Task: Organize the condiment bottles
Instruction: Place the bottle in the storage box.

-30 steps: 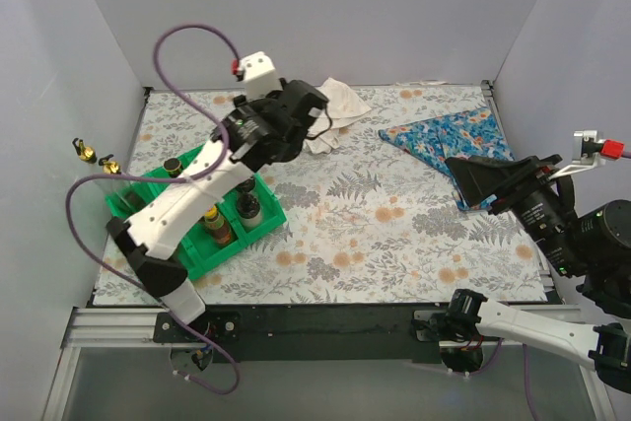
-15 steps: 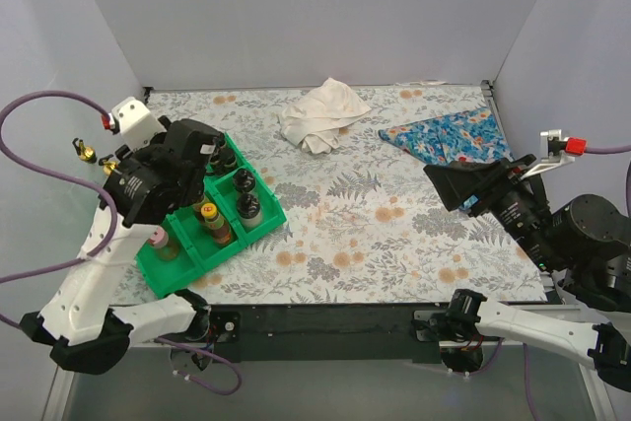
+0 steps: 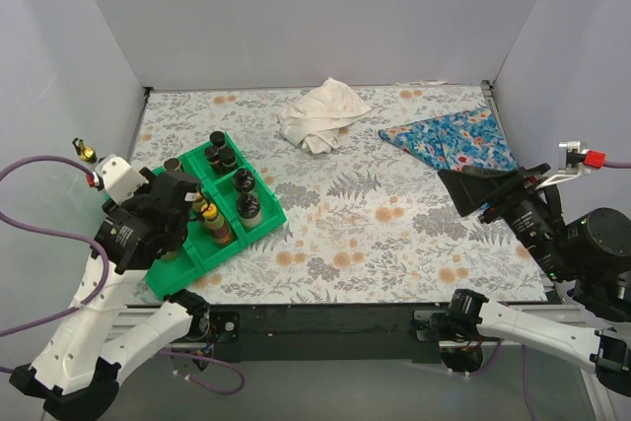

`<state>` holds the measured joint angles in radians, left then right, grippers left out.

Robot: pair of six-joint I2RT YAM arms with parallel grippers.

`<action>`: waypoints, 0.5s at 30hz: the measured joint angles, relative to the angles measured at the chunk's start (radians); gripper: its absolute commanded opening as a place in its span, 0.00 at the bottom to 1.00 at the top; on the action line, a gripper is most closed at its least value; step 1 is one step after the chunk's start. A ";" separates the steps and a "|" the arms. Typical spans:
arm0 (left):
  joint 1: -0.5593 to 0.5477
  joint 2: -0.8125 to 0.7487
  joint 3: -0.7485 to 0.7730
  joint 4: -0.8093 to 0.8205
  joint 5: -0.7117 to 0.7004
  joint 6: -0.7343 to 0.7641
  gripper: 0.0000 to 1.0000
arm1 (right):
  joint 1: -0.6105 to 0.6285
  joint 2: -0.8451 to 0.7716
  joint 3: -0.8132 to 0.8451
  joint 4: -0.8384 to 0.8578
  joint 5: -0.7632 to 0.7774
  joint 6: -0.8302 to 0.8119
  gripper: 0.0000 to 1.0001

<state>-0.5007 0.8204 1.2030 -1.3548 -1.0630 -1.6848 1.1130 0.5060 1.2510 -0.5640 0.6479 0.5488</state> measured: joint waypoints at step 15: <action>0.048 -0.084 -0.169 -0.004 0.000 -0.219 0.00 | 0.000 -0.049 -0.032 -0.001 0.055 -0.026 0.84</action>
<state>-0.4530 0.7361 1.0344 -1.3590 -1.0634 -1.9041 1.1130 0.4568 1.2190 -0.5652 0.7025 0.5228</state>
